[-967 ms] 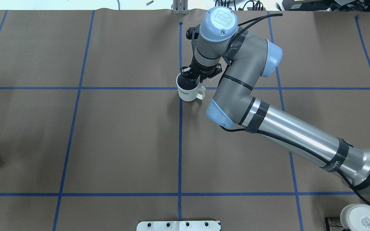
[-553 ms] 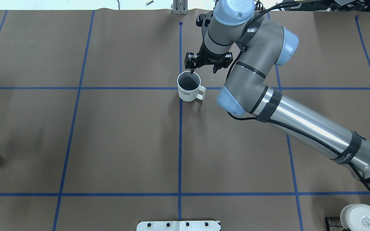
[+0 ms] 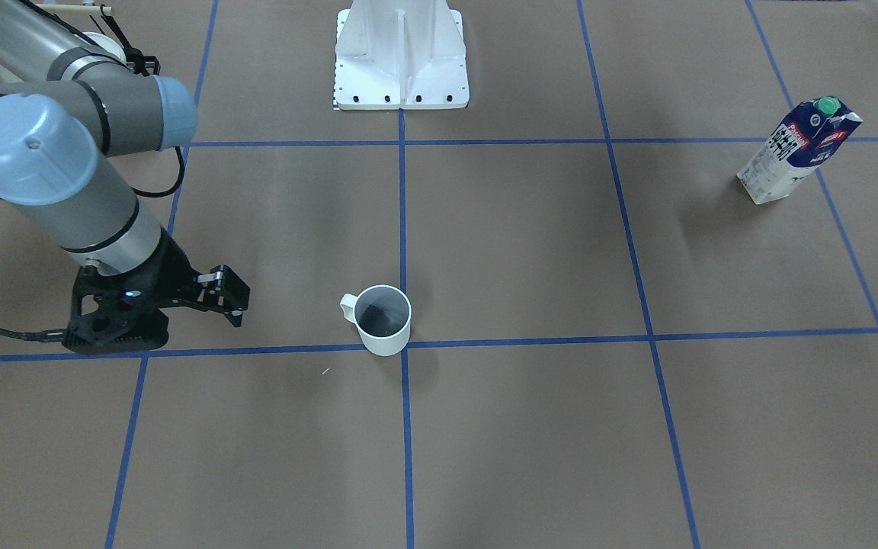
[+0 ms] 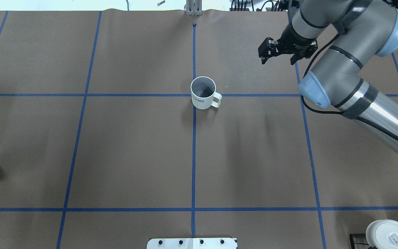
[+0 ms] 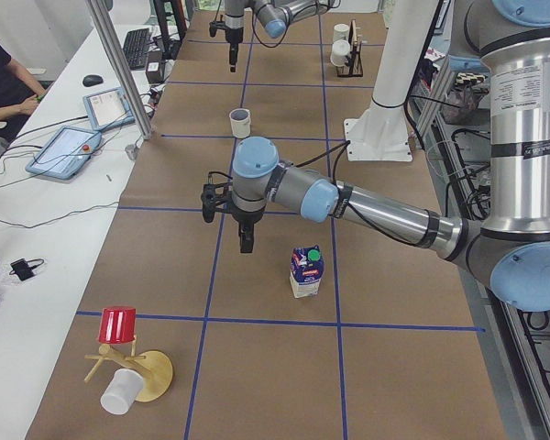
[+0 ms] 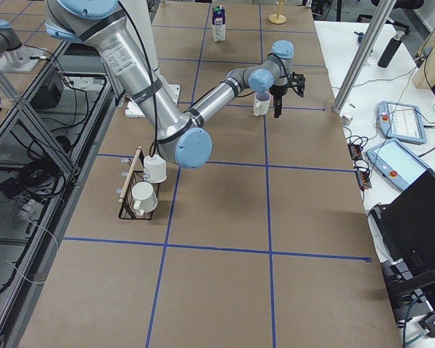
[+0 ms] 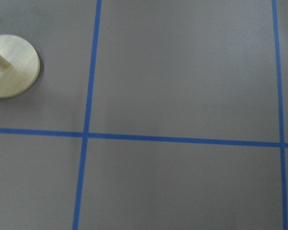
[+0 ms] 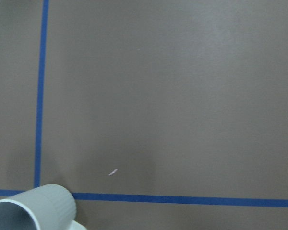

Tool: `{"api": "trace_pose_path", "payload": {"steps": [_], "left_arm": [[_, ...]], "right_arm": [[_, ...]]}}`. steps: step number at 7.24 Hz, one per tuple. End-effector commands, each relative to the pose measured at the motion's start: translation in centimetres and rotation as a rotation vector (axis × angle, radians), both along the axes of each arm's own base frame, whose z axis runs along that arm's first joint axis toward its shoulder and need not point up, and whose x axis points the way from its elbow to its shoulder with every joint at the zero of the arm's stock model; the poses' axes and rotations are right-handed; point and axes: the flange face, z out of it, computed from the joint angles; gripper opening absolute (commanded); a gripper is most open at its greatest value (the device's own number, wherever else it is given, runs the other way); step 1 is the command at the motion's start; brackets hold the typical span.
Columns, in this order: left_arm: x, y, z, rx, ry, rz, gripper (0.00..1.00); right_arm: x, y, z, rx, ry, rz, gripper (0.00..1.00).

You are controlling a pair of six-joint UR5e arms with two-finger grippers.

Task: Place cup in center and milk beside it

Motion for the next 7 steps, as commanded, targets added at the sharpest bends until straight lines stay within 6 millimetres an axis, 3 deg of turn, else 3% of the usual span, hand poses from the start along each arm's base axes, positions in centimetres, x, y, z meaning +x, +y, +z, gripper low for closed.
{"api": "trace_pose_path", "payload": {"steps": [1,3,5,7], "left_arm": [[-0.6,9.1,2.6,-0.040,-0.027,-0.029,0.98],[-0.4,11.6,4.3,-0.090,-0.025,-0.035,0.98],[2.4,11.6,4.2,-0.141,-0.020,-0.043,0.98],[3.6,11.6,4.9,-0.160,-0.036,-0.032,0.98]], "right_arm": [[3.7,0.1,3.3,0.023,0.031,-0.008,1.00],[6.0,1.0,4.1,0.000,-0.006,-0.013,1.00],[7.0,1.8,4.7,-0.004,-0.014,-0.012,1.00],[6.9,1.8,4.7,-0.004,-0.013,-0.013,1.00]]}}
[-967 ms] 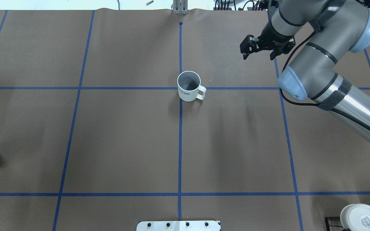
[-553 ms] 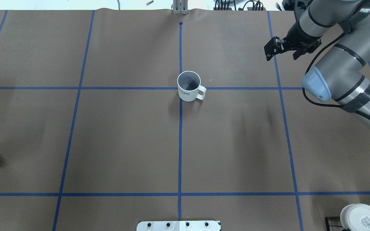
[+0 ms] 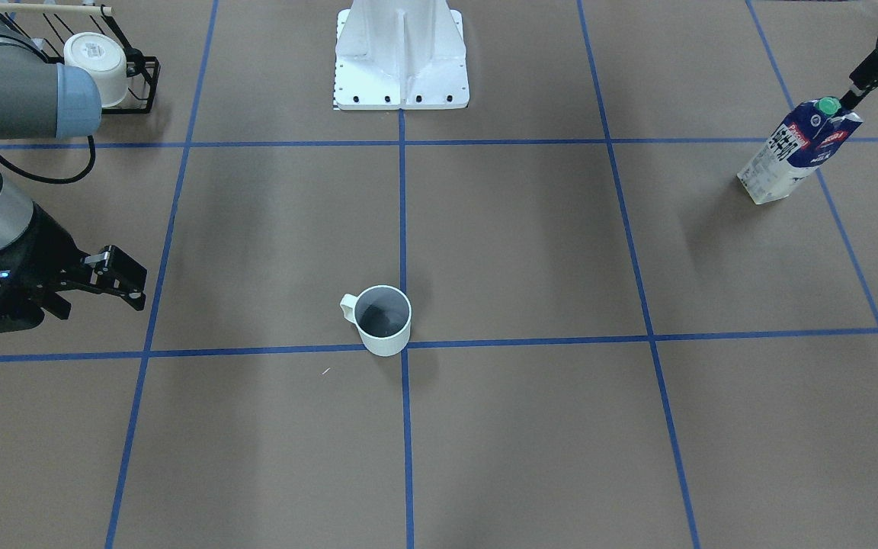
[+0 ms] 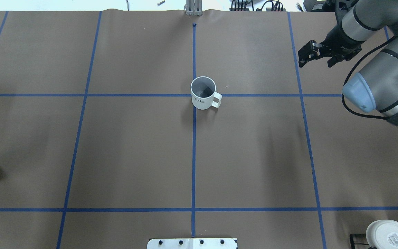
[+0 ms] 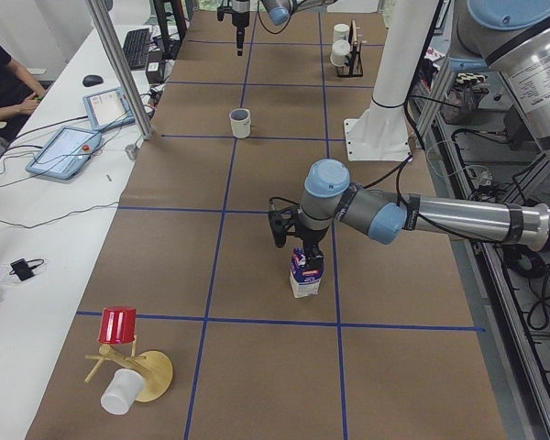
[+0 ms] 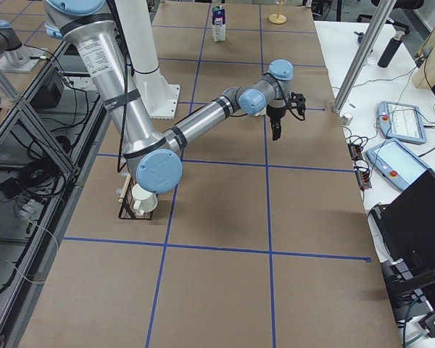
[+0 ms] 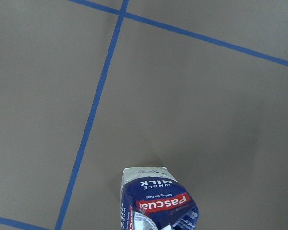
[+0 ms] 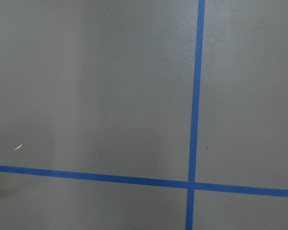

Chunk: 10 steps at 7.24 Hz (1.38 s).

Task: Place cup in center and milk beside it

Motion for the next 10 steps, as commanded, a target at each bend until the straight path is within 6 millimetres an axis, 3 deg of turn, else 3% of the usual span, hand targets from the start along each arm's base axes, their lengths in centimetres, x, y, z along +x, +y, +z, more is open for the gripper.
{"api": "trace_pose_path", "payload": {"steps": [1,5,9,10], "left_arm": [[1.7,0.1,1.1,-0.019,-0.014,0.033,0.98],[5.0,0.5,1.7,-0.040,-0.028,0.079,0.98],[5.4,0.2,3.6,-0.038,-0.057,0.081,0.98],[5.4,0.2,3.6,-0.037,-0.057,0.083,0.83]], "right_arm": [[0.0,0.0,0.3,-0.005,0.003,0.000,1.00],[0.1,0.1,1.0,-0.015,0.009,0.000,1.00],[0.1,0.1,1.2,-0.016,0.011,0.001,1.00],[0.1,0.1,1.3,-0.019,0.013,0.003,1.00]]}}
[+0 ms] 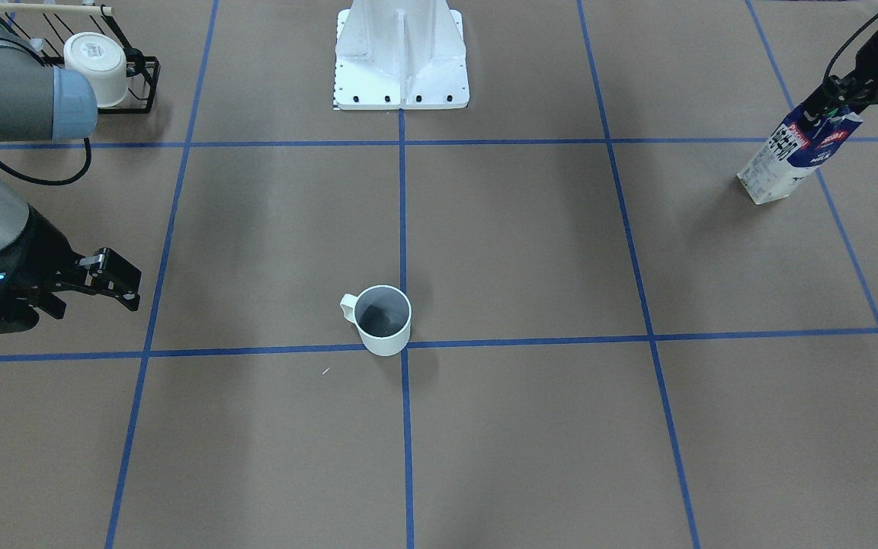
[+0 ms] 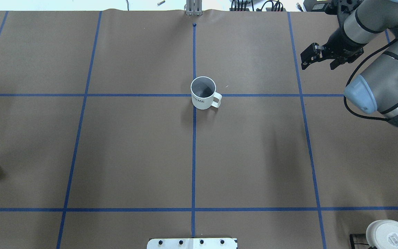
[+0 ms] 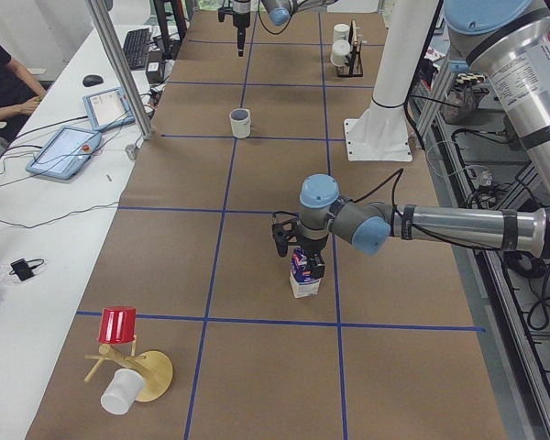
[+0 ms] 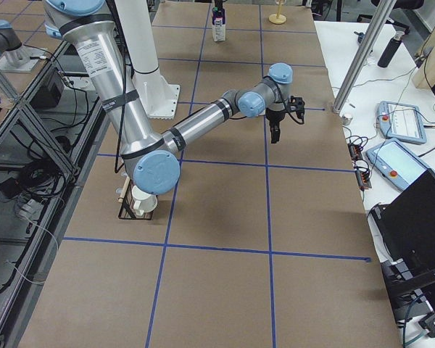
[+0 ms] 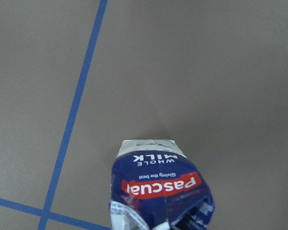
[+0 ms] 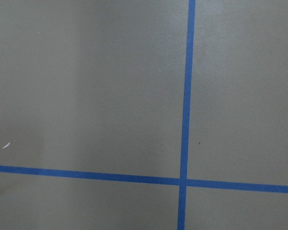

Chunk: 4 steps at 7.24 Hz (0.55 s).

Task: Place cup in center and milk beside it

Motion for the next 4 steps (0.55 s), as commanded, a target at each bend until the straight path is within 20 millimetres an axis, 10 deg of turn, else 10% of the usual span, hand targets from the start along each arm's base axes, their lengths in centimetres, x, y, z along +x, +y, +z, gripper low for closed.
{"api": "trace_pose_path", "payload": {"steps": [1,4], "left_arm": [[0.45,0.05,0.13,0.003,-0.003,0.015,0.56],[1.23,0.12,-0.19,0.013,0.000,0.039,0.00]], "right_arm": [[-0.07,-0.01,0.04,0.000,0.004,0.002,1.00],[0.00,0.08,-0.07,0.003,0.004,0.003,1.00]]}}
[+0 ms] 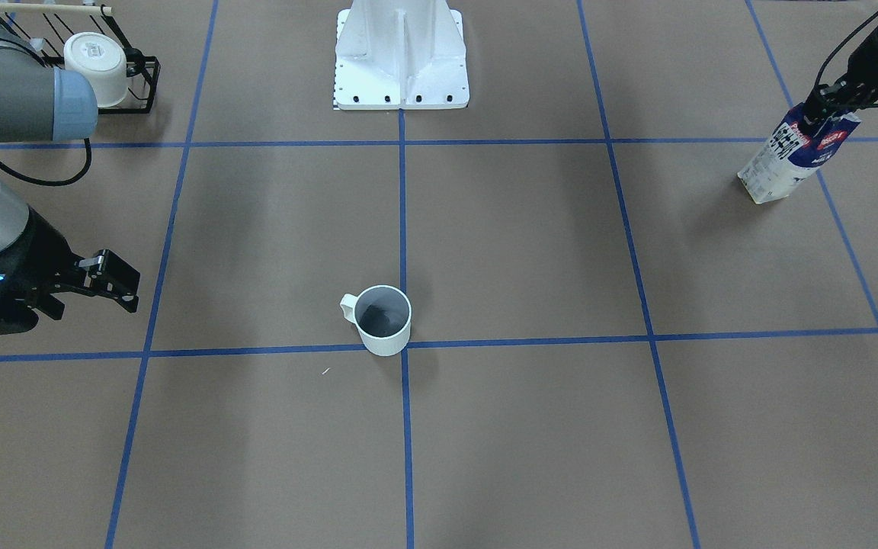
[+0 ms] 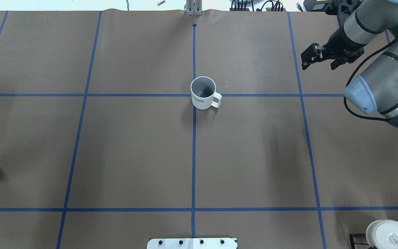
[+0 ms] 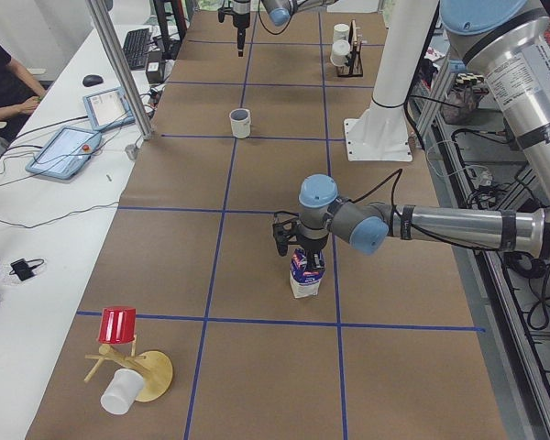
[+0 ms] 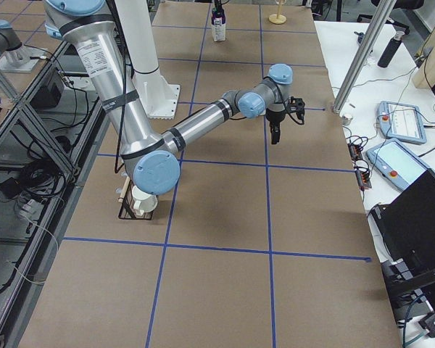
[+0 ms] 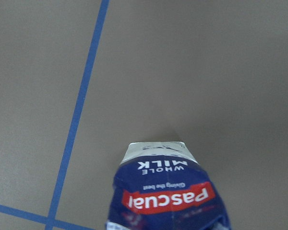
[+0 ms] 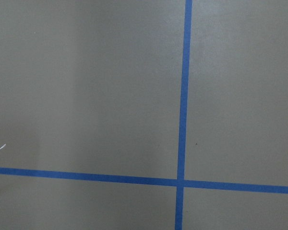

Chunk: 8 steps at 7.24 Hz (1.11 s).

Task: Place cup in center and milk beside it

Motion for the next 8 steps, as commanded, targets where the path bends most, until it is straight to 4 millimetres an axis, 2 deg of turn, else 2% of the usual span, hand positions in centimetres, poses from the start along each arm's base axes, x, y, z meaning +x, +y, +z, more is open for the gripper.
{"api": "trace_pose_path", "payload": {"steps": [1,4,7,8], "left_arm": [[0.1,-0.4,-1.0,0.021,0.011,0.000,0.00],[0.2,-1.3,-3.8,0.073,0.043,-0.005,0.00],[0.6,-5.0,-6.9,0.102,0.057,-0.044,0.00],[1.3,-7.7,-9.5,0.114,0.062,-0.055,0.00]], "right_arm": [[0.0,0.1,-0.2,0.001,-0.005,-0.003,1.00],[0.1,0.2,0.2,-0.003,-0.005,-0.004,1.00],[0.1,0.3,-0.1,0.000,-0.008,-0.007,1.00],[0.2,0.3,-0.1,-0.001,-0.009,-0.004,1.00]]}}
